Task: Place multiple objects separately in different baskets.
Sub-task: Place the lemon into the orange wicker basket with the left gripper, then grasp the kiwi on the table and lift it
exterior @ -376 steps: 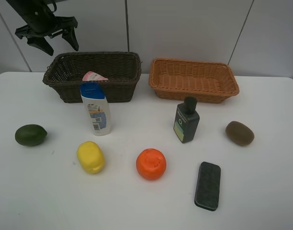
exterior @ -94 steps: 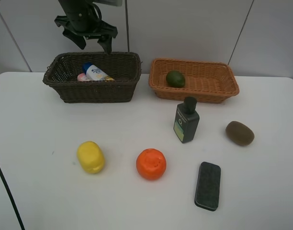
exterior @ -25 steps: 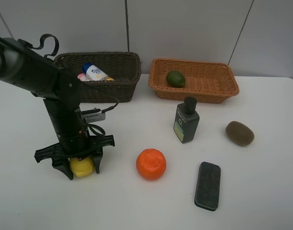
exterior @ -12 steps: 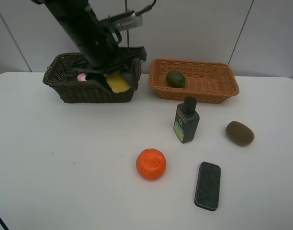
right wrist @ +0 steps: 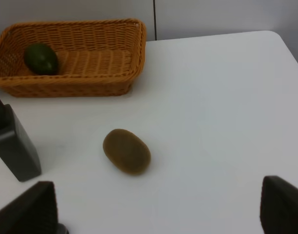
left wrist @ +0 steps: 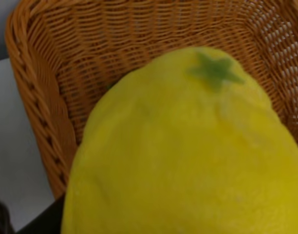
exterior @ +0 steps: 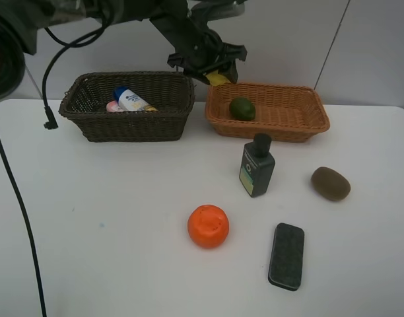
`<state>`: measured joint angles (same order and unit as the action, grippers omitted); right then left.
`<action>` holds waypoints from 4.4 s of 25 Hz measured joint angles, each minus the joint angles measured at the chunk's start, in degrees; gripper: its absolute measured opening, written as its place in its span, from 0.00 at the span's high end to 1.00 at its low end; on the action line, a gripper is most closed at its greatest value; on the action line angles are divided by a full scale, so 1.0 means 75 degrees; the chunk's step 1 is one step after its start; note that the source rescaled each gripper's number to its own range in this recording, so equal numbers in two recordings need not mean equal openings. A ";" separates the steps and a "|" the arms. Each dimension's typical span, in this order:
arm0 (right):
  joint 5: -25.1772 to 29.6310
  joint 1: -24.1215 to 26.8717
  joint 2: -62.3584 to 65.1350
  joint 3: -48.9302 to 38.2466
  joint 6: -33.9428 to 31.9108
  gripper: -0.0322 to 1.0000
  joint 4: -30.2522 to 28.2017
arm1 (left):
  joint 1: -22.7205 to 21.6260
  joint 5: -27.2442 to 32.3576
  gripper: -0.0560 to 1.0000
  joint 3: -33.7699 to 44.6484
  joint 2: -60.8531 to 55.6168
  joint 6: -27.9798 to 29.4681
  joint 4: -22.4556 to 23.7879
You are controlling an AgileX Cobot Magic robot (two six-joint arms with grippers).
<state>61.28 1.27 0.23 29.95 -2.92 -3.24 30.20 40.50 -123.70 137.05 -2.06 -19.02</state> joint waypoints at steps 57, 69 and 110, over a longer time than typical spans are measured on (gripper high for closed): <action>0.0000 0.0000 0.0000 0.0000 0.0000 0.02 0.0000 | -0.2666 0.3793 0.02 1.0958 -1.5026 0.0324 0.2215; 0.0000 0.0000 0.0000 0.0000 0.0000 0.02 0.0000 | -0.2666 0.3028 0.02 1.2512 -1.8159 -0.0307 0.2106; -0.1371 0.0000 -0.9080 0.1899 0.0000 0.02 -0.0084 | -0.2666 0.2782 0.02 1.2611 -1.8323 -0.0336 0.1725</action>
<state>51.00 1.27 -67.87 44.20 -2.92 -3.88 10.21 61.37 -29.11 -0.37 -4.58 -6.08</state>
